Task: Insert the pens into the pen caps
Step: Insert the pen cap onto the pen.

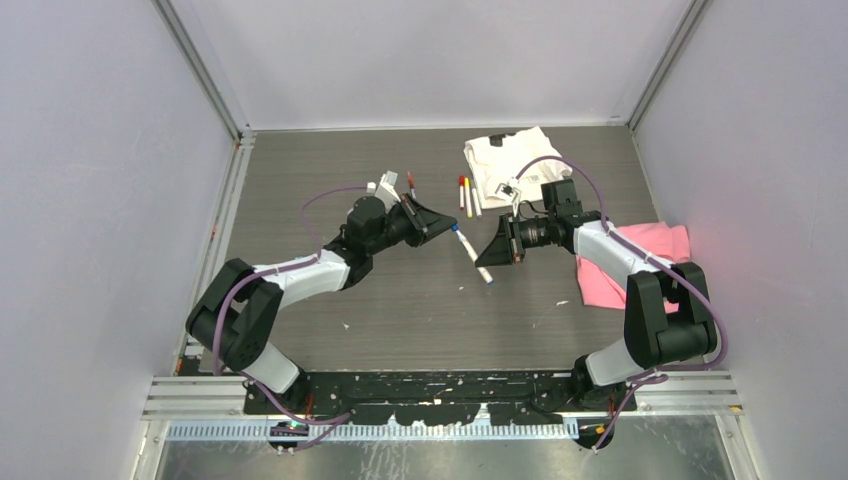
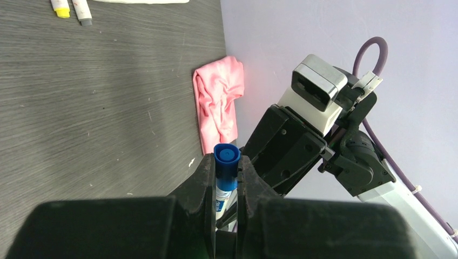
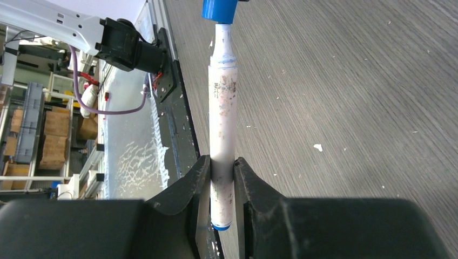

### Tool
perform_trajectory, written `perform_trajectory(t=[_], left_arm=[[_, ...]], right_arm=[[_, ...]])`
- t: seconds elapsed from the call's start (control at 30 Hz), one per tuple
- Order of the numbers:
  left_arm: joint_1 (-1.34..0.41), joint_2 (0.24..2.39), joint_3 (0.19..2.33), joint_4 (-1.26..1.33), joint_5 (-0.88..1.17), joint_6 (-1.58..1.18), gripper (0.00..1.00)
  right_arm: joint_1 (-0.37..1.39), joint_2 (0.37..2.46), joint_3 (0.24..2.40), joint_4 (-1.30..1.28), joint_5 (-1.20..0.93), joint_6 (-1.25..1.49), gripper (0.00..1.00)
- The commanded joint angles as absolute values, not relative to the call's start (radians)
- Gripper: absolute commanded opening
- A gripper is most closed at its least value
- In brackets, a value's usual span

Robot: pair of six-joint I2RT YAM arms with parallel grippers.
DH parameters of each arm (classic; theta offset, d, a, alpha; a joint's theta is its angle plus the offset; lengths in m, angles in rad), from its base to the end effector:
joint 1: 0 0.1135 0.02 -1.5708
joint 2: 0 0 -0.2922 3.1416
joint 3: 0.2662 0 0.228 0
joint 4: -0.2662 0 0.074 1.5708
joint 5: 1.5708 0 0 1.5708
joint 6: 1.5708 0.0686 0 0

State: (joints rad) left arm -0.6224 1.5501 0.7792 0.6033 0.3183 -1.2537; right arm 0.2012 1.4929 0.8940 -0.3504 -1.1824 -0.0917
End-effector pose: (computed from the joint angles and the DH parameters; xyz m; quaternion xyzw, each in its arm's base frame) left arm 0.2724 -0.2219 0.2722 -0.1369 0.7487 -0.5855 0.2792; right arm 0.2528 0.1164 0.2491 -0.2839 0.7572 0.5438 0.2245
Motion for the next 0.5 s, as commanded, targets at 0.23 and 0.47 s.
perform_trajectory(t=[0.23,0.47], left_arm=[[-0.66,1.563,0.776,0.667,0.324,-1.249,0.01],[-0.678,1.551,0.785,0.601,0.283,-1.212,0.01]], right_arm=[[0.204,1.477,0.914,-0.26,-1.173,-0.02,0.01],[0.204,1.474,0.909,-0.23,-1.189,-0.001,0.01]])
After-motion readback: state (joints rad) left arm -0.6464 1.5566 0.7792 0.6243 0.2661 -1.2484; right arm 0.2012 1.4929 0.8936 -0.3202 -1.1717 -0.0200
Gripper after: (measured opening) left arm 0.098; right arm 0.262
